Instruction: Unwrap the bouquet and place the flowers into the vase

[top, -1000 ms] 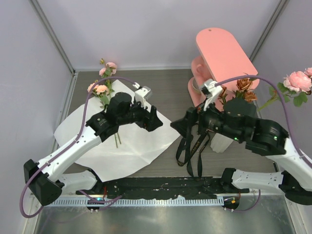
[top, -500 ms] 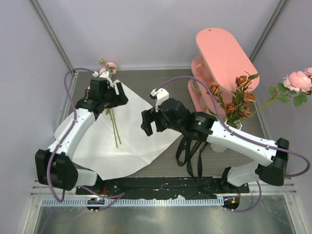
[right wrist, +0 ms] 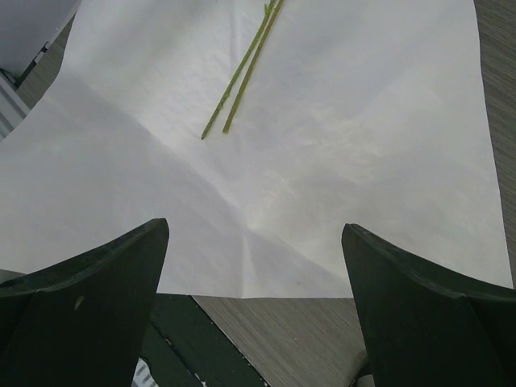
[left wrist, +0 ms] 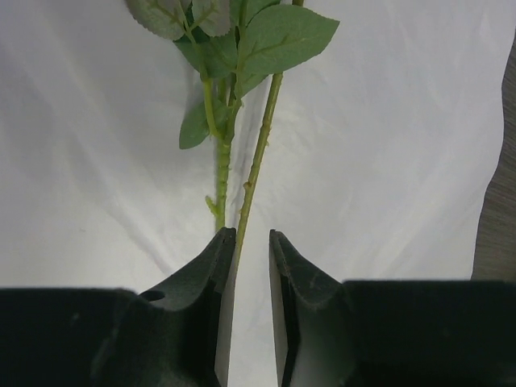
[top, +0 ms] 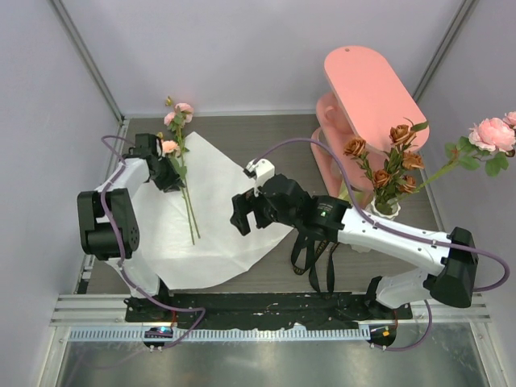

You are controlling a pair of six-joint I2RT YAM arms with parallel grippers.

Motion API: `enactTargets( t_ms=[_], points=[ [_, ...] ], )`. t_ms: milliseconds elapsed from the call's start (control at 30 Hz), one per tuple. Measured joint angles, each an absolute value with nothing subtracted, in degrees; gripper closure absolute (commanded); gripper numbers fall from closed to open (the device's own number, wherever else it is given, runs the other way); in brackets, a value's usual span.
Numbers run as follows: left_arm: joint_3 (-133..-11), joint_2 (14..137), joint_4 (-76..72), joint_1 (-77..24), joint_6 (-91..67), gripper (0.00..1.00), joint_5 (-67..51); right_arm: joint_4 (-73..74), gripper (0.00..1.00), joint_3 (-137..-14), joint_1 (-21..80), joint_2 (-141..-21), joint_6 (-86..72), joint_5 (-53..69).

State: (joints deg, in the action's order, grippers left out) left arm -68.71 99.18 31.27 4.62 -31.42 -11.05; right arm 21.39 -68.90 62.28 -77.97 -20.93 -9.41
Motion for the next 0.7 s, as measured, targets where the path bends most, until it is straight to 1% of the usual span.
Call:
enactTargets(
  t_ms=[333,700],
  points=[
    [-74.65,107.18,32.97,1.54,-30.37,0.74,-10.04,18.55,0.05,-64.9,62.3,-72.18,-20.86,-7.77],
    [-76.44,109.06,35.11,1.02,-29.56,0.74,-7.55,17.74,0.05,-63.64,62.33,-70.85,-20.88,-7.79]
  ],
)
